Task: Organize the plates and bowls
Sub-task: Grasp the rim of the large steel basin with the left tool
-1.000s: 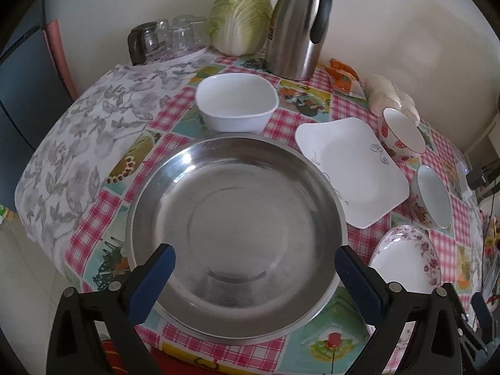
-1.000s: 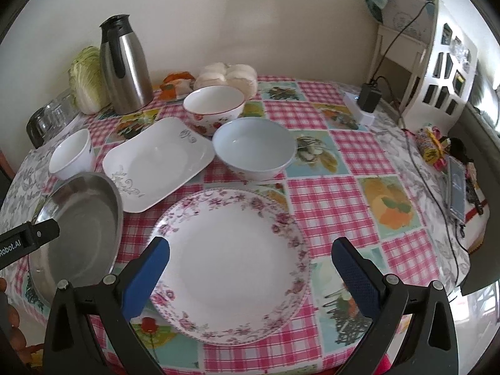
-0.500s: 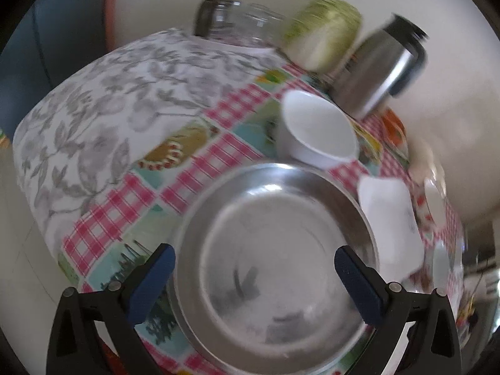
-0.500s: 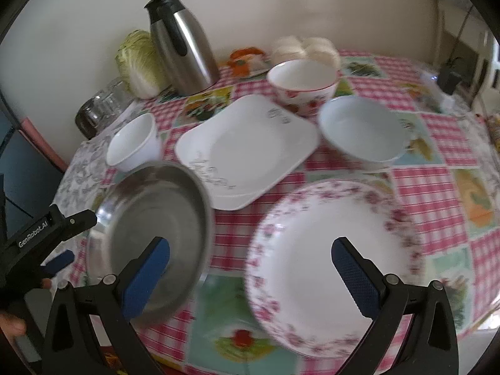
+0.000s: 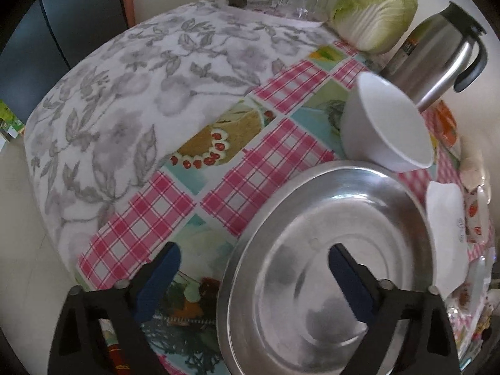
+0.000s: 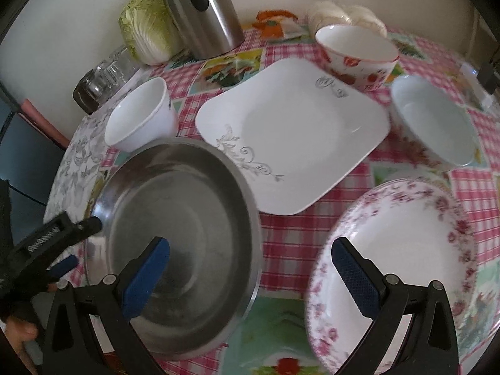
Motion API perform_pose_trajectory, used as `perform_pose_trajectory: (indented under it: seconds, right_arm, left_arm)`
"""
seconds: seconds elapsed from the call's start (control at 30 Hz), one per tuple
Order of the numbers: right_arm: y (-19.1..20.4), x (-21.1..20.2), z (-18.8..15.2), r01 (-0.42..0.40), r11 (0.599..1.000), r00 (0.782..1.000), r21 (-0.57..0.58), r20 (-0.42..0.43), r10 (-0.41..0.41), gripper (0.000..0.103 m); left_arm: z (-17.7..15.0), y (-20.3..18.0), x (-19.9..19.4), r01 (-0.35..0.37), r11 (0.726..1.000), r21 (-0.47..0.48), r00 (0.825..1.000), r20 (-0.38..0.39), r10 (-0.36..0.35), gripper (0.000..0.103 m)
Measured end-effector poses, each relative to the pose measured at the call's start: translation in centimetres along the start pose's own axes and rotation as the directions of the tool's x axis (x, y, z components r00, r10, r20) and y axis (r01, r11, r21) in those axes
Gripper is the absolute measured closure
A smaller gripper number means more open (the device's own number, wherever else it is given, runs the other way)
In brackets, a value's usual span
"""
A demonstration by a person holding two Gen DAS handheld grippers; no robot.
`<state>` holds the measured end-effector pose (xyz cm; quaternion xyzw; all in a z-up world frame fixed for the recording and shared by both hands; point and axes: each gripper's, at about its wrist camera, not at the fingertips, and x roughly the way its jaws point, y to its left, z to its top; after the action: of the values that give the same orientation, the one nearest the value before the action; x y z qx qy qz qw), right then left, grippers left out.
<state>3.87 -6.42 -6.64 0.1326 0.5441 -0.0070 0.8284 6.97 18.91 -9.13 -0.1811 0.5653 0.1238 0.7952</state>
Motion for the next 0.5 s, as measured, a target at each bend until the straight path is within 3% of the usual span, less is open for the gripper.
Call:
perform_pose_trajectory:
  seconds: [0.17, 0.27, 0.37, 0.43, 0.5]
  right_arm:
    - [0.2, -0.1, -0.1, -0.053, 0.998, 0.999, -0.015, 0.008, 0.053, 0.002]
    - [-0.1, 0.0, -0.2, -0.091, 0.996, 0.996, 0.004, -0.006, 0.091, 0.013]
    - [-0.6, 0.7, -0.6, -0.111, 0.994, 0.992, 0.021, -0.050, 0.112, 0.039]
    - [-0.8, 1.3, -0.8, -0.109, 0.994, 0.991, 0.019, -0.078, 0.110, 0.066]
    - [-1.0, 1.7, -0.8, -0.101, 0.995, 0.991, 0.015, -0.091, 0.102, 0.079]
  left_arm:
    - [-0.1, 0.5, 1.4, 0.010, 1.000, -0.021, 0.998, -0.054, -0.011, 0.022]
    - [-0.1, 0.6, 1.8, 0.015, 1.000, -0.018, 0.997, -0.075, -0.017, 0.031]
    - [-0.4, 0.6, 1.7, 0.013, 1.000, -0.001, 0.997, -0.076, -0.013, 0.039]
    - [-0.4, 0.3, 1.6, 0.010, 1.000, 0.011, 0.997, -0.074, -0.009, 0.047]
    - [-0.5, -0.1, 1.6, 0.004, 1.000, 0.022, 0.998, -0.069, -0.003, 0.054]
